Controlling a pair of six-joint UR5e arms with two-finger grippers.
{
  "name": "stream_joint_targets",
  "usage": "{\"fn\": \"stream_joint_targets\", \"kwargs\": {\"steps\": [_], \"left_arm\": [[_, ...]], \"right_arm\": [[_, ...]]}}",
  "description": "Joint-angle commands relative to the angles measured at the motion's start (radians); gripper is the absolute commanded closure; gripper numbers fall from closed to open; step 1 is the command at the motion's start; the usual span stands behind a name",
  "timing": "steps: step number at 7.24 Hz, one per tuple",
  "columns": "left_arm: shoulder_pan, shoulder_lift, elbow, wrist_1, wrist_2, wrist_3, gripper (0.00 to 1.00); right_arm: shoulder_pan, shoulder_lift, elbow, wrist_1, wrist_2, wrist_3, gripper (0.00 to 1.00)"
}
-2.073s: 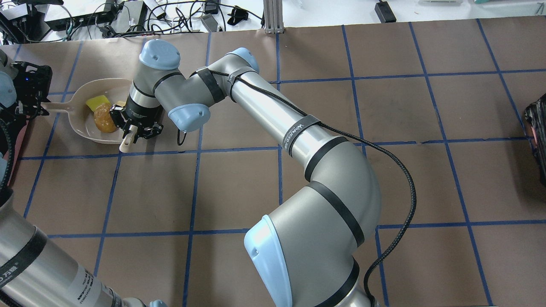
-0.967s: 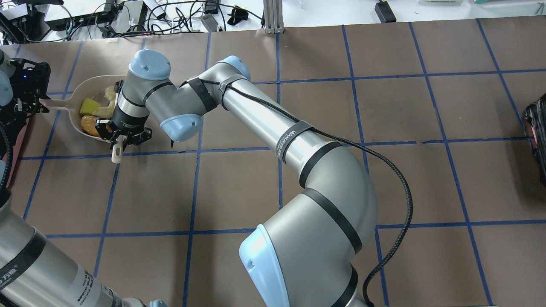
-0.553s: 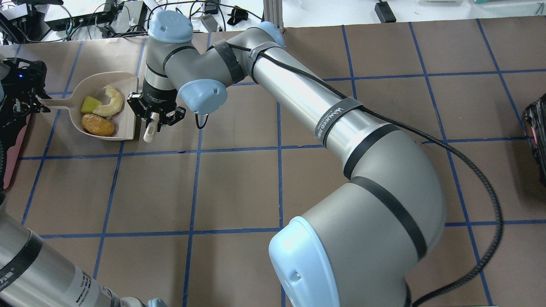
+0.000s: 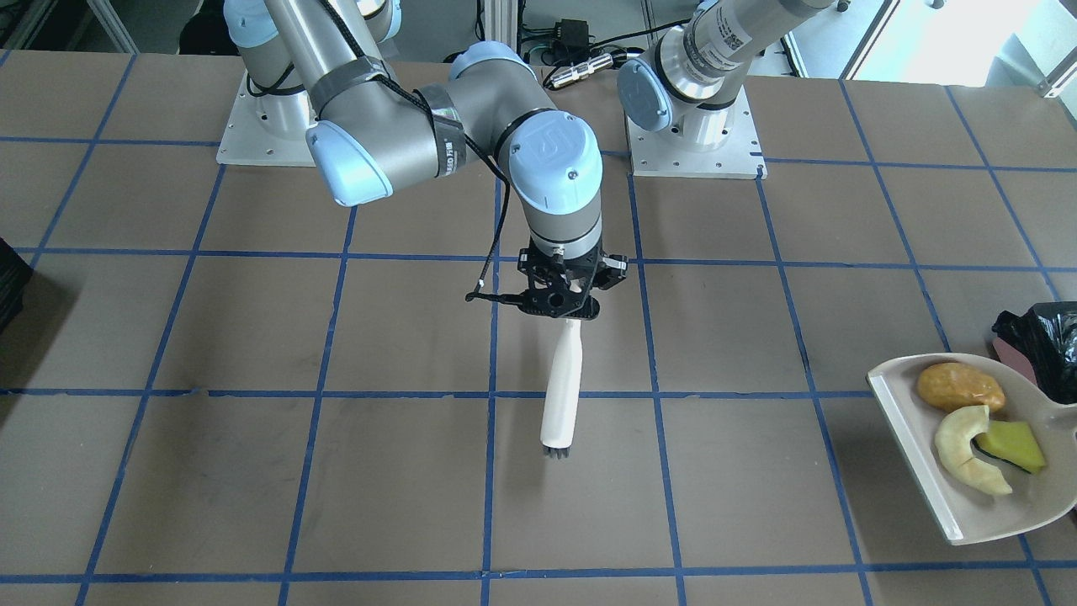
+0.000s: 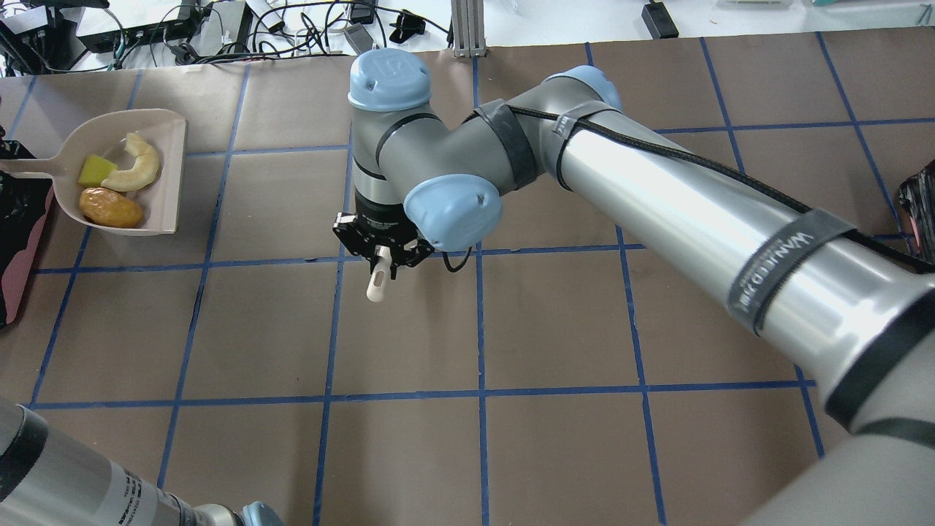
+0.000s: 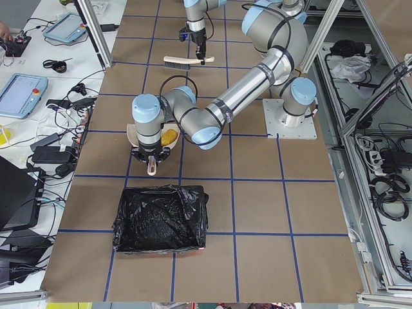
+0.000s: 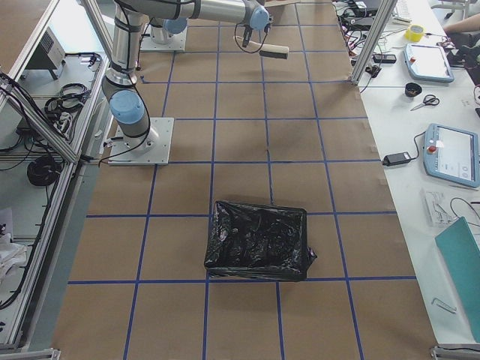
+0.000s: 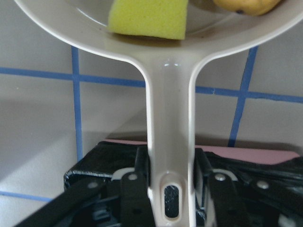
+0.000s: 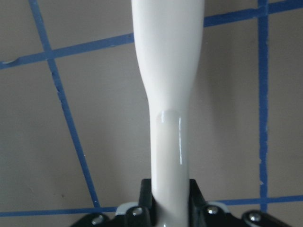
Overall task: Sweep and dump trash in nearest bin
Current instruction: 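Lift the dustpan toward the bin with the left gripper while the right withdraws the brush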
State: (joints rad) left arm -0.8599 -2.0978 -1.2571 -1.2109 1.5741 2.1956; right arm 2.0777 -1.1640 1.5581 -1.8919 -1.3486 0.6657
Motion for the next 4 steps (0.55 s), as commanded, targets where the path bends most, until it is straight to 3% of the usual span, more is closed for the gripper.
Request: {"fn": "stream_joint_targets", "kwargs": {"steps": [1,4], "left_arm": [[0.042,-0.037,0.198,-0.155,0.003,0.053,1.0],[0.125,-0.112,0.378,-0.271,-0.057,0.05,1.0]], "right_arm": [[-0.011,-0.101,0.118,0.022,-0.07,-0.012,1.0],[-0.094,-0.192,0.23,0.068,-0.116,-0.142,1.0]]}}
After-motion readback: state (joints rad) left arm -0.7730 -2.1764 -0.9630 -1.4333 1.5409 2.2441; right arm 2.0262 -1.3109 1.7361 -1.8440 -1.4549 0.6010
